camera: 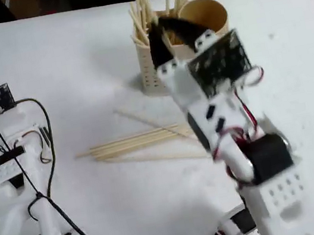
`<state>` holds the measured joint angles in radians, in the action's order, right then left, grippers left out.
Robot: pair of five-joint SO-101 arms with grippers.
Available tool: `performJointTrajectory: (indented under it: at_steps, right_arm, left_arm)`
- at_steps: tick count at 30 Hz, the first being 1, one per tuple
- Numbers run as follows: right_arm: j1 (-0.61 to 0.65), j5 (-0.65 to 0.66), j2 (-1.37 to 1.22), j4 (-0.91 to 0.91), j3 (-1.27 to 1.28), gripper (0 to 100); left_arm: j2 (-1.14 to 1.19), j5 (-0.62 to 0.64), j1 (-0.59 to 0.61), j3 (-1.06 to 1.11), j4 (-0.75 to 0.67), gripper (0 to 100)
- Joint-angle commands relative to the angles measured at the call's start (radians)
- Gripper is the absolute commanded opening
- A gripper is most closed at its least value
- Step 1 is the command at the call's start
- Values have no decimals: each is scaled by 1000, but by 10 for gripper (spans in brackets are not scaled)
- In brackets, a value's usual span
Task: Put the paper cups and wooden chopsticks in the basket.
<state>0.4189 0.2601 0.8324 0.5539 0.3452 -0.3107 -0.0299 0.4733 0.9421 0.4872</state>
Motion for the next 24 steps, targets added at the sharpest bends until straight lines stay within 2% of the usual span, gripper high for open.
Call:
performJointTrajectory:
  at_steps: [1, 10, 18, 20, 24]
  right_arm:
    - [-50, -83, -99, -237, 3, 18]
    - [-140, -203, -375, -512, -2, 18]
    - [-134, -209, -397, -552, -2, 19]
    - [-139, -212, -401, -553, -2, 43]
    - [-134, -212, -401, -550, 0, 158]
  left_arm:
    - [-50, 5, -12, -3, -21, 143]
    - [-50, 5, -12, -3, -21, 143]
    - [-50, 5, -12, -3, -21, 143]
    - [-50, 5, -12, -3, -21, 143]
    - [-48, 5, -12, -3, -21, 143]
